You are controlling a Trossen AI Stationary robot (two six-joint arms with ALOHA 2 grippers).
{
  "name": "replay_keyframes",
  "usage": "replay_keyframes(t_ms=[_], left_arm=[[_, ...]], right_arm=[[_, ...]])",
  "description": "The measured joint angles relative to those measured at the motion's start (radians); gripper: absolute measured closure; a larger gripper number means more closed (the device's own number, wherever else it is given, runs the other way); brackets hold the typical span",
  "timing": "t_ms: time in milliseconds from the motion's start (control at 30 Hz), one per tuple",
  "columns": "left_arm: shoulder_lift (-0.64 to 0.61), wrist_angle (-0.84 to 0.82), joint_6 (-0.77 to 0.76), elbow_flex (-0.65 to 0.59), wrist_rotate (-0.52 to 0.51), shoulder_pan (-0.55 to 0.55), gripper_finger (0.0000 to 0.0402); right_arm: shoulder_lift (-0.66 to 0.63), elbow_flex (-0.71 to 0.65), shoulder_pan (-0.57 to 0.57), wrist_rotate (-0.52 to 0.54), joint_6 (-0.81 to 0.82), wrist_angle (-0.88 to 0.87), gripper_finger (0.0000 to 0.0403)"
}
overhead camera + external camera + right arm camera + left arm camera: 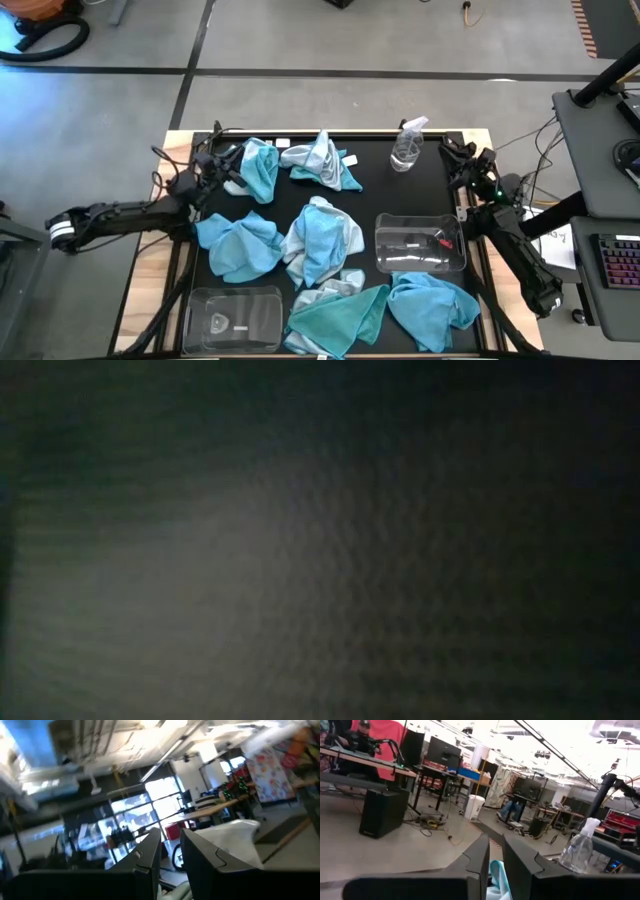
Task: Sort microfiber towel by color & place in baskets
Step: Put the blue towel into the bottom transparent bin
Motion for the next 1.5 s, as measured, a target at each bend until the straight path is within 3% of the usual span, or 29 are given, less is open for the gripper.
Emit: replay_keyframes(t_ms=[100, 233, 600, 1067, 1233, 1500], left_arm=[[0.016, 0.001, 0.008, 0.025, 0.016, 0.0, 0.0364], [0.048, -0.009, 0.089, 0.076, 0.072, 0.0, 0.0364], [0.161, -0.016, 0.219, 0.21, 0.071, 0.0, 0.0365], [0.266, -0.007, 0.188, 0.245, 0.071, 0.0, 0.0365], [0.276, 0.009, 0.181, 0.245, 0.071, 0.0, 0.0365], [0.283, 0.027, 0.188, 0.245, 0.071, 0.0, 0.0365]], right_arm=[[0.0, 0.0, 0.0, 0.022, 0.086, 0.001, 0.0335], [0.0, 0.0, 0.0, 0.024, 0.068, -0.021, 0.0335], [0.0, 0.0, 0.0, 0.057, 0.097, -0.032, 0.0335], [0.0, 0.0, 0.0, 0.056, 0.125, -0.038, 0.0335], [0.0, 0.0, 0.0, 0.058, 0.05, -0.041, 0.0335], [0.0, 0.0, 0.0, 0.056, 0.132, -0.04, 0.0335]])
